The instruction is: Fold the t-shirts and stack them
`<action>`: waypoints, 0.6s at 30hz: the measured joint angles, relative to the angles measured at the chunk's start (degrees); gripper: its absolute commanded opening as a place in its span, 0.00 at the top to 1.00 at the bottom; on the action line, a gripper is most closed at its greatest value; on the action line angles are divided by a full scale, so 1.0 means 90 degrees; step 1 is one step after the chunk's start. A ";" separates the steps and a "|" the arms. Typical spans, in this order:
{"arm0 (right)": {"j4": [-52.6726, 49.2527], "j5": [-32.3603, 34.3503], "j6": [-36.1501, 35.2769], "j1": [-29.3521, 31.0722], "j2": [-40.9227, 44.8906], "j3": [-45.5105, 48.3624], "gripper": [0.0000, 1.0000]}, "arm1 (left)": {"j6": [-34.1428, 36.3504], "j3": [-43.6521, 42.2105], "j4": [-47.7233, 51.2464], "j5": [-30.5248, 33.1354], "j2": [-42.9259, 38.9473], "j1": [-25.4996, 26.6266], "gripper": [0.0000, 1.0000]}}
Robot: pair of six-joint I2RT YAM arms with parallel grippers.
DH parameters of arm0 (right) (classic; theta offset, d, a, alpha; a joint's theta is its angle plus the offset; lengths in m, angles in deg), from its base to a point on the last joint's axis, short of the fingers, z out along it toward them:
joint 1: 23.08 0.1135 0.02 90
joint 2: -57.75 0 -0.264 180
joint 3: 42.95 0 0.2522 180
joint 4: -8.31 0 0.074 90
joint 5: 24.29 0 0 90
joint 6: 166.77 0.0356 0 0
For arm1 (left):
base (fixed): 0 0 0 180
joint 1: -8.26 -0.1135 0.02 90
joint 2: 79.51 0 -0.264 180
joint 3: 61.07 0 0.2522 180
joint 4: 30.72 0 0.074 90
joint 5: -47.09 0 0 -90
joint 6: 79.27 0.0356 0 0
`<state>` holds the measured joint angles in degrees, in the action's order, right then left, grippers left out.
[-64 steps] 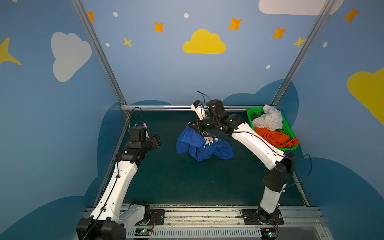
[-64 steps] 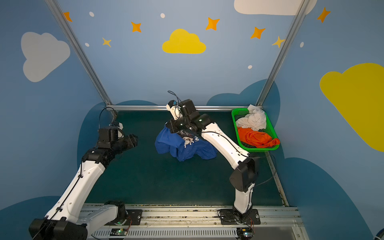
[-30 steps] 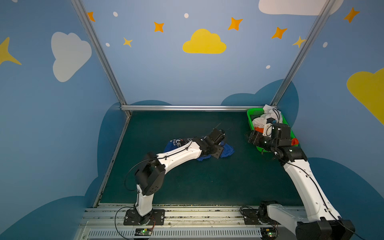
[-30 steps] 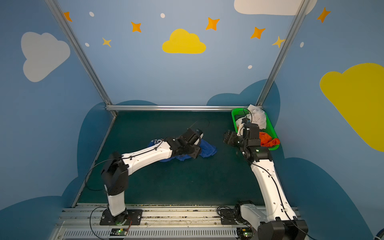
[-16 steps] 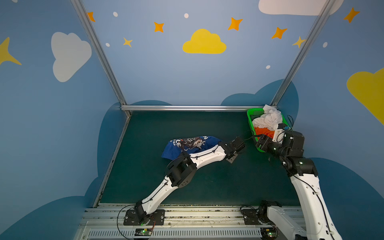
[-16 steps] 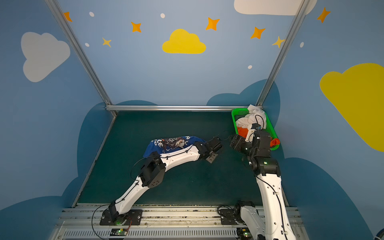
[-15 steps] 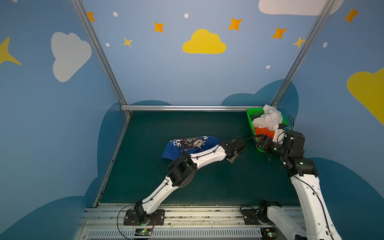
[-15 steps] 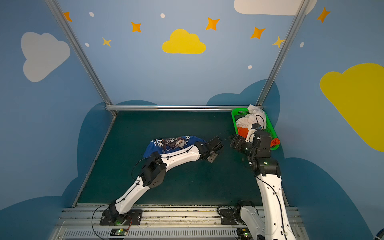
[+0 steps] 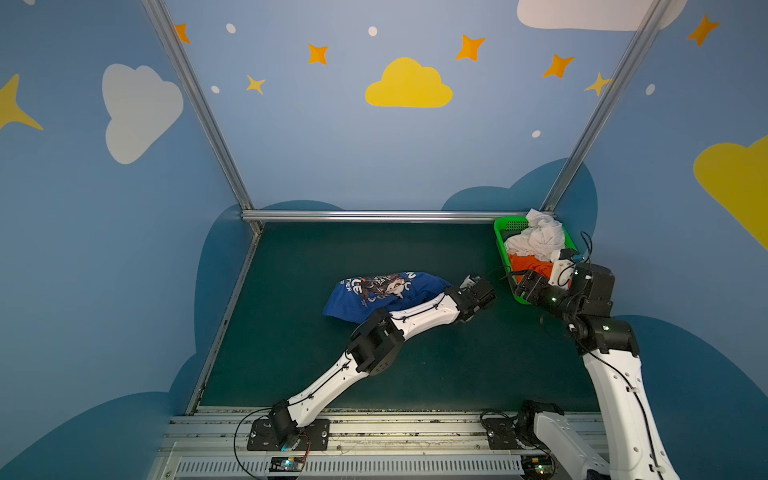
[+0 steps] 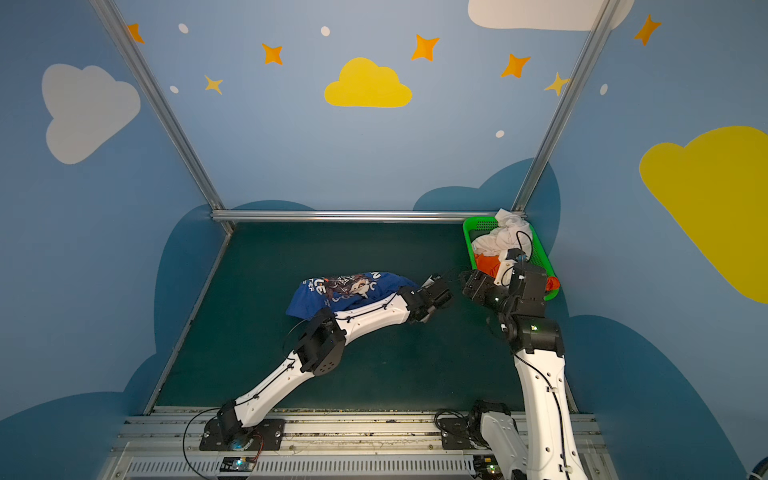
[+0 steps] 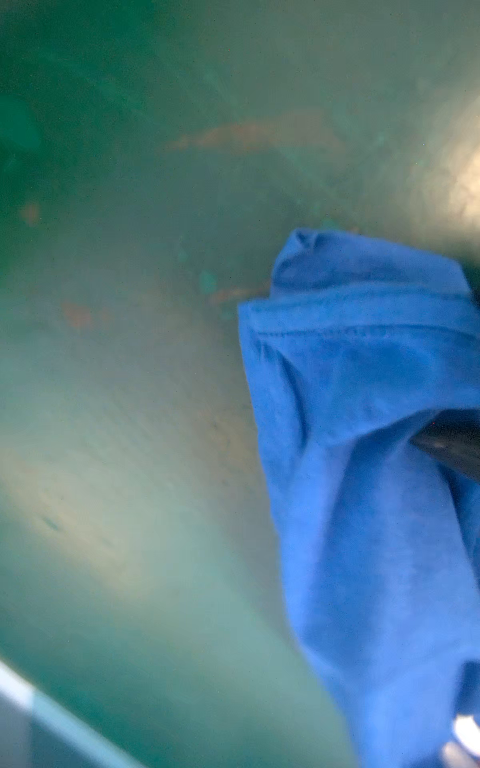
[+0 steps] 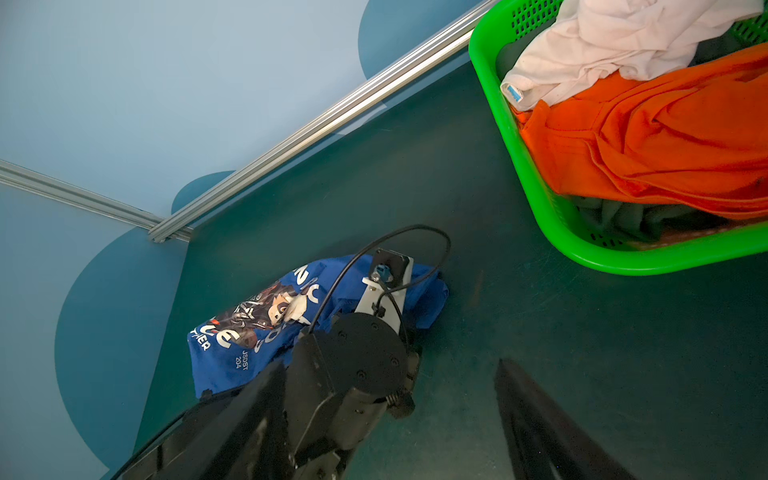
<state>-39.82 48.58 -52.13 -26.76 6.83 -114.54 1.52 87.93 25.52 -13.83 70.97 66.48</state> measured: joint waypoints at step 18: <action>0.0121 -0.0471 0.0032 -0.0039 0.0000 0.0236 0.20 | 0.0488 0.0279 0.0911 -0.0500 -0.2941 -0.0478 0.95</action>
<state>-38.73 44.34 -51.84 -27.11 6.83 -112.42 5.91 90.45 33.72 -18.33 44.50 62.17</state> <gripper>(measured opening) 0.804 0.050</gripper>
